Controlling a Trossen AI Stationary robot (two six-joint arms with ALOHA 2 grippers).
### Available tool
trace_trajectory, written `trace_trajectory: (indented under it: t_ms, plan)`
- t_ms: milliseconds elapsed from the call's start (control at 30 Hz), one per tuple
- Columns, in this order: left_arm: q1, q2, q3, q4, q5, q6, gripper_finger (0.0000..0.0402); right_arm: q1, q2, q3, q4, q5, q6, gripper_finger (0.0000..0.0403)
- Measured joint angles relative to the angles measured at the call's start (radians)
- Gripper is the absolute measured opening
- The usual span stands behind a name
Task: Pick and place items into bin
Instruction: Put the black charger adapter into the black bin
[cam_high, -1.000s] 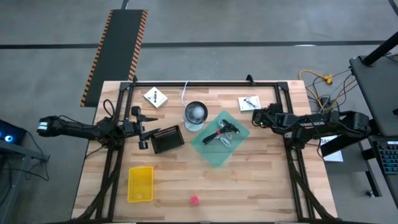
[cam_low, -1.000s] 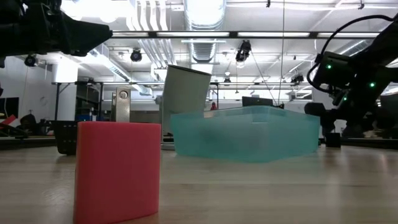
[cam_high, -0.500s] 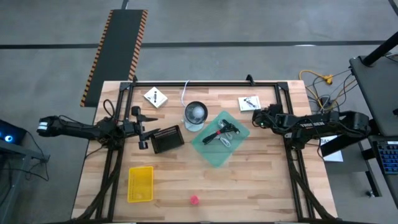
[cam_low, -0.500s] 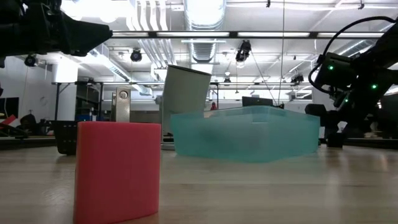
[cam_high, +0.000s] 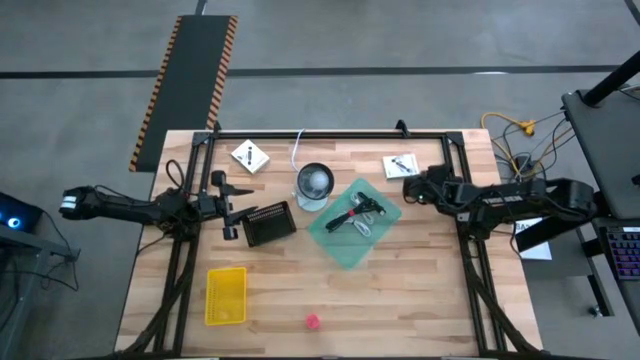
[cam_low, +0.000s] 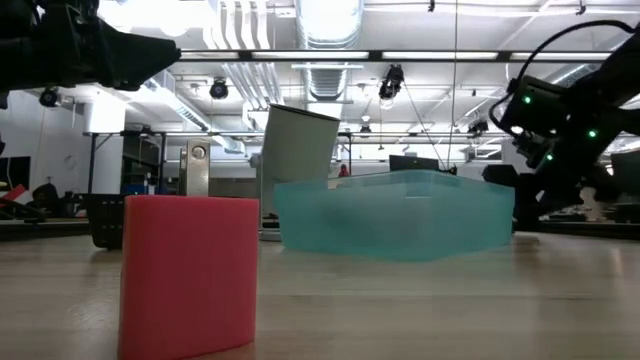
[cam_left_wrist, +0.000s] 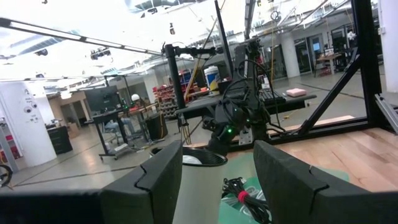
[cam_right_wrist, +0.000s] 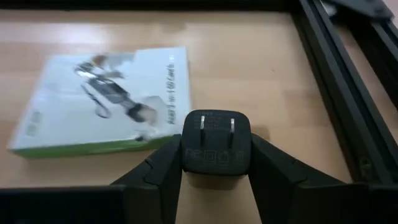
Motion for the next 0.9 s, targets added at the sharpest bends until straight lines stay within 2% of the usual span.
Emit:
trace_trajectory:
  t_ms: [333,533,600,700,900]
  plan:
    - [0.0,0.007,0.0,0.005,0.0,0.021,0.0183,0.071,-0.073,0.138,0.0,-0.053,-0.239,0.0137]
    - [0.0,0.02,0.0,0.007,0.0,0.022,0.0183,0.195,-0.14,0.185,0.039,-0.06,-0.31,0.0137]
    - [0.0,0.025,0.0,0.007,0.0,0.027,0.0183,0.26,-0.159,0.178,0.134,-0.048,-0.342,0.0137]
    - [0.0,0.032,0.0,0.017,0.002,0.073,0.0183,0.37,-0.169,0.141,0.373,-0.051,-0.428,0.0137]
    - [0.0,0.069,0.0,0.117,0.071,0.143,0.0183,0.562,-0.102,0.069,0.847,-0.061,-0.593,0.0137]
